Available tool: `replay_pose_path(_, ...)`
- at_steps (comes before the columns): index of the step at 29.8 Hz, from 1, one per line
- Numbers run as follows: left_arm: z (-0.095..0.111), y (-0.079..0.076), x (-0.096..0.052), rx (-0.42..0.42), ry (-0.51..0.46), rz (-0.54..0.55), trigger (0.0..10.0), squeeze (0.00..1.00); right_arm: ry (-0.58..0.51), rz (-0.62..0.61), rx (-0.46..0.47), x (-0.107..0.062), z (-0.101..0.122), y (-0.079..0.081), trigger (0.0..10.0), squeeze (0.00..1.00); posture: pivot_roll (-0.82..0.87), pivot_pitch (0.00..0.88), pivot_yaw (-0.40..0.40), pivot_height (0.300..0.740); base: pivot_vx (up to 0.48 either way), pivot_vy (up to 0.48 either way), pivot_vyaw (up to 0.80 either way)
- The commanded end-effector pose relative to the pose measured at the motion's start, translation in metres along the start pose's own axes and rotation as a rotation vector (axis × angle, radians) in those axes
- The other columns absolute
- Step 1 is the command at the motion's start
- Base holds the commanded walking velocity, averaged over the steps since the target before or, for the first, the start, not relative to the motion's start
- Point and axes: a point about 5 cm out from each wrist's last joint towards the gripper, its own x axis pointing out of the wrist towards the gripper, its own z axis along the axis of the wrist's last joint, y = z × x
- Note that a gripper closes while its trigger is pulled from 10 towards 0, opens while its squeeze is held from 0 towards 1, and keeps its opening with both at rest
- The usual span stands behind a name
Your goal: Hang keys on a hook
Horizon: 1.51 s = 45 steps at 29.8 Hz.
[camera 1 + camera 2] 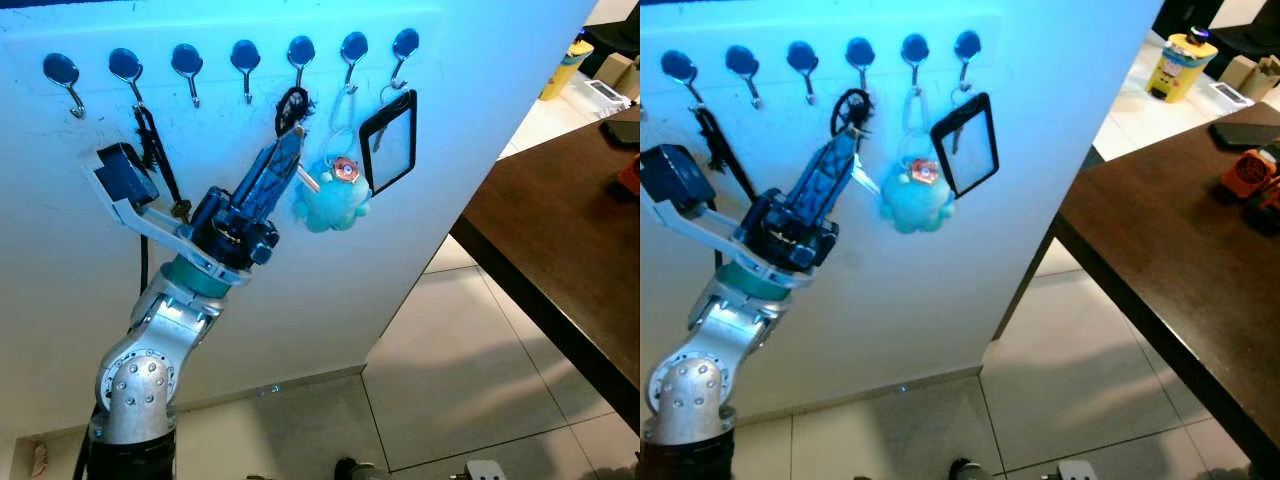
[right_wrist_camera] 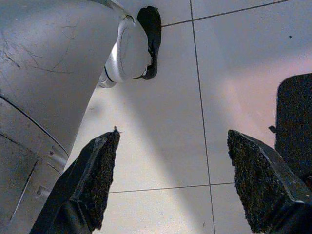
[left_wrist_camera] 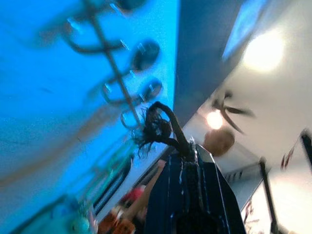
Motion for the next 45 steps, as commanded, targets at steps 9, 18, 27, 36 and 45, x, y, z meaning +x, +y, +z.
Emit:
replay_pose_path(9, 0.008, 0.003, -0.001, -0.058, -0.092, 0.047, 10.0, 0.0, 0.028, -0.019, 0.006, -0.002, -0.008, -0.004, 10.0, 0.0, -0.05, 0.116, 0.046, 0.74, 0.0, 0.0, 0.0)
replay_pose_path(18, 0.001, 0.013, -0.013, -0.116, -0.076, 0.13, 10.0, 0.0, 0.028, -0.026, -0.006, -0.003, -0.007, -0.006, 10.0, 0.0, -0.05, 0.118, 0.046, 0.74, 0.0, 0.0, 0.0)
replay_pose_path(27, -0.007, 0.016, -0.018, -0.139, -0.039, 0.16, 10.0, 0.0, 0.03, -0.031, -0.009, -0.003, -0.007, -0.007, 10.0, 0.0, -0.05, 0.125, 0.045, 0.74, 0.0, 0.0, 0.0)
replay_pose_path(36, -0.011, 0.019, -0.022, -0.086, 0.015, 0.175, 10.0, 0.0, 0.032, -0.031, -0.008, -0.003, -0.008, -0.007, 10.0, 0.0, -0.05, 0.128, 0.045, 0.74, 0.0, 0.0, 0.0)
replay_pose_path(45, -0.032, 0.023, -0.04, 0.044, 0.25, 0.161, 10.0, 1.0, 0.032, -0.03, -0.01, -0.003, -0.008, -0.006, 10.0, 0.0, -0.05, 0.128, 0.044, 0.74, 0.0, 0.0, 0.0)
